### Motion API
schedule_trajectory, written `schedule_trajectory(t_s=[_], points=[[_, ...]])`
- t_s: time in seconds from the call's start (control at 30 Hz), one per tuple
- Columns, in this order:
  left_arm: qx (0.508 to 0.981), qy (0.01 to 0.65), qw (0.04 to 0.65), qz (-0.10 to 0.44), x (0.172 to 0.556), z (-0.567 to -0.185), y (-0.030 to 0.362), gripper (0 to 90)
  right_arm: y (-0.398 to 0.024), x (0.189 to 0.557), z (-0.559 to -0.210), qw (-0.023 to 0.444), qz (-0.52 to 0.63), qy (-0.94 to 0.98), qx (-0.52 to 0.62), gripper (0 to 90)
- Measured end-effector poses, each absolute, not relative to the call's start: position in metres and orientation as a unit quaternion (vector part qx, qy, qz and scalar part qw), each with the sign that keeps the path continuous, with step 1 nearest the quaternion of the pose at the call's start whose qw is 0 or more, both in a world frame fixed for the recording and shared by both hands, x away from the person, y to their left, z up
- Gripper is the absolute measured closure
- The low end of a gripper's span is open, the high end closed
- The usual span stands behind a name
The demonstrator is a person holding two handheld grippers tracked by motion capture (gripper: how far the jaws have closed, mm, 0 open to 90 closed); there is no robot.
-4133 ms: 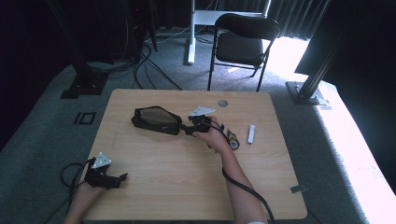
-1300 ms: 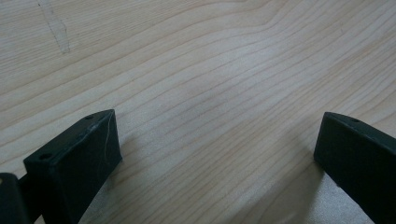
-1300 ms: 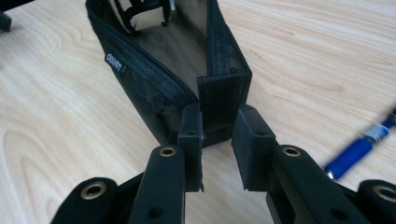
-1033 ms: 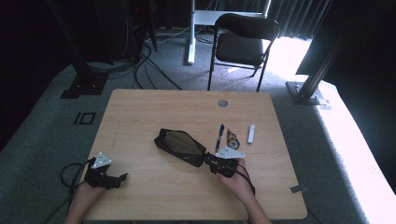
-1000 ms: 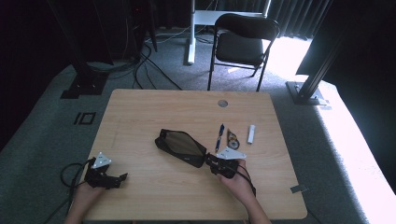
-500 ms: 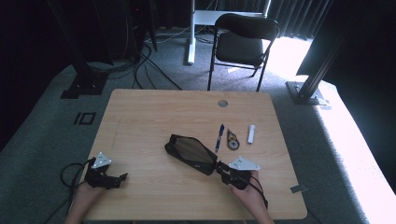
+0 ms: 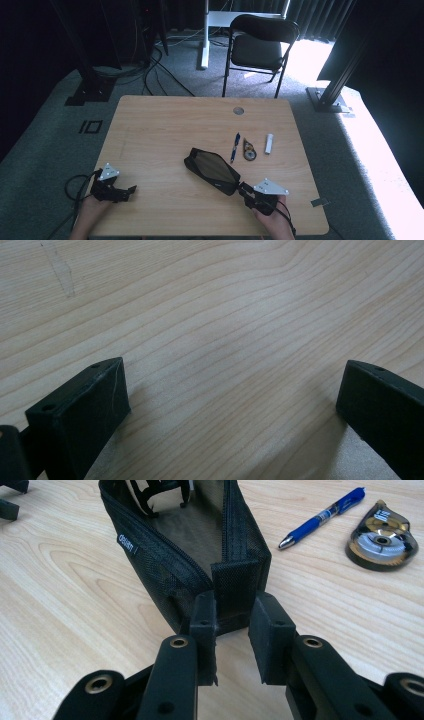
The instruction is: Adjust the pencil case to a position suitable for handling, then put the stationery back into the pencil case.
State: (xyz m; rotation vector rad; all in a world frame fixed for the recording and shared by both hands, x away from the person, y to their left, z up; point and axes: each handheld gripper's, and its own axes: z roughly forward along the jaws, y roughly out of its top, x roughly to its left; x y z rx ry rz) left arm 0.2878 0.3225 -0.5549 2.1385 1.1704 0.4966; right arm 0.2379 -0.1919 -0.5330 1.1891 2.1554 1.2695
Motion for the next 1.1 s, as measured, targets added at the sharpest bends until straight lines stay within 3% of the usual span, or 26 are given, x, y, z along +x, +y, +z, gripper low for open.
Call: schedule_trajectory(t_s=[0.53, 0.73, 1.1], points=[[0.814, 0.446, 0.321, 0.189, 0.288, -0.555, 0.323, 0.6, -0.199, 0.230, -0.533, 0.184, 0.450, 0.765, 0.422, 72.7], [0.814, 0.446, 0.321, 0.189, 0.288, -0.555, 0.322, 0.6, -0.198, 0.228, -0.531, 0.171, 0.443, 0.781, 0.405, 61.2], [0.814, 0.446, 0.321, 0.189, 0.288, -0.555, 0.323, 0.6, -0.224, 0.233, -0.532, 0.196, 0.435, 0.763, 0.436, 57.8]])
